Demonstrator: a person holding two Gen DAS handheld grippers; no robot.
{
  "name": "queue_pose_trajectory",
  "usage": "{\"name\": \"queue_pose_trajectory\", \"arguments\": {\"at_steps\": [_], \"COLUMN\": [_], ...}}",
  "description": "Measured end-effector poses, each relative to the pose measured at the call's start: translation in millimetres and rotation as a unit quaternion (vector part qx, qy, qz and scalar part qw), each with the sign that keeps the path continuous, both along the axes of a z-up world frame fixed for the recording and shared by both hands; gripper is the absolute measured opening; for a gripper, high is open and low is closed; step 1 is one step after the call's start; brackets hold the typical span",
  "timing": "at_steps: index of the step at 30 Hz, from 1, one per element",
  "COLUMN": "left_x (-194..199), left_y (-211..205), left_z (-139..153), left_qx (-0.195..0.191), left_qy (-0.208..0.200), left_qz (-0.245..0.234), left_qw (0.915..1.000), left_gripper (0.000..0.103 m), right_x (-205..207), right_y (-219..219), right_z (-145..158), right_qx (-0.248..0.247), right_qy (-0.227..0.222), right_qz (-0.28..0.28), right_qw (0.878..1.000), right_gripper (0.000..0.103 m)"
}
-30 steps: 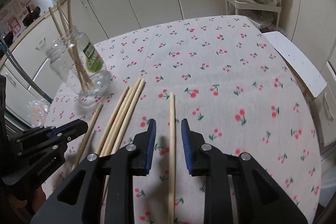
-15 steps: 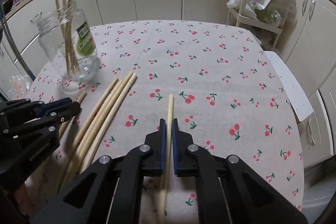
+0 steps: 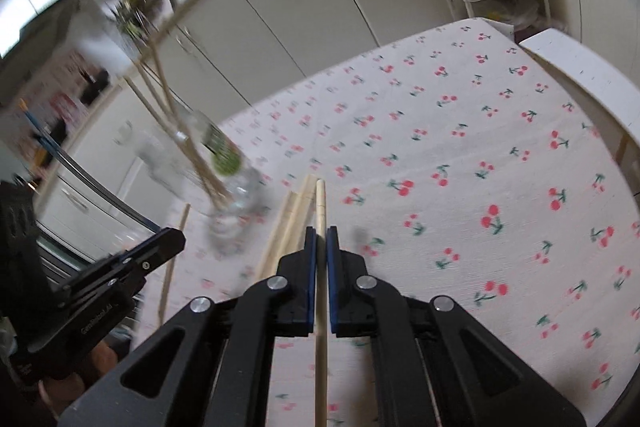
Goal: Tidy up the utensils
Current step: 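Lift both held chopsticks and carry them over the glass jar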
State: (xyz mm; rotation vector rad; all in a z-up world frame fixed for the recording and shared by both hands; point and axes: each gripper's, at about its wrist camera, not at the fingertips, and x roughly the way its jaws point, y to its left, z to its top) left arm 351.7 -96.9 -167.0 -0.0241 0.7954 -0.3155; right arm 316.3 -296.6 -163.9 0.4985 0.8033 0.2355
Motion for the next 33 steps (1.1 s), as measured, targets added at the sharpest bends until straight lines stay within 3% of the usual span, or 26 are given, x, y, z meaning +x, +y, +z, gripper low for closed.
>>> {"name": "queue_pose_trajectory", "arguments": {"at_steps": [6,13,17,27,33], "left_x": [-8,-4,7,48,80], "left_y": [29,69,78,79,78], "left_z": [42,102,121,140,128], "left_qx": [-0.058,-0.144,-0.168,-0.203,-0.209], "left_qy": [-0.061,-0.171,-0.202,-0.254,-0.265], "left_qz": [0.015,0.048,0.065,0.089,0.115], "left_qw": [0.9963,0.9734,0.9627,0.9414,0.9342], "left_gripper": [0.005,0.005,0.005,0.005,0.005], "right_x": [0,4,1,11,25], "right_y": [-2,4,11,21,33], "right_z": [25,50,70,117,127], "right_qx": [0.046,0.058,0.039,0.015,0.006], "right_qy": [-0.041,-0.075,-0.121,-0.236,-0.255], "right_qz": [-0.004,-0.004,-0.018,-0.078,-0.076], "right_qw": [0.998,0.996,0.992,0.969,0.964], "right_gripper": [0.006,0.006,0.006,0.006,0.006]}}
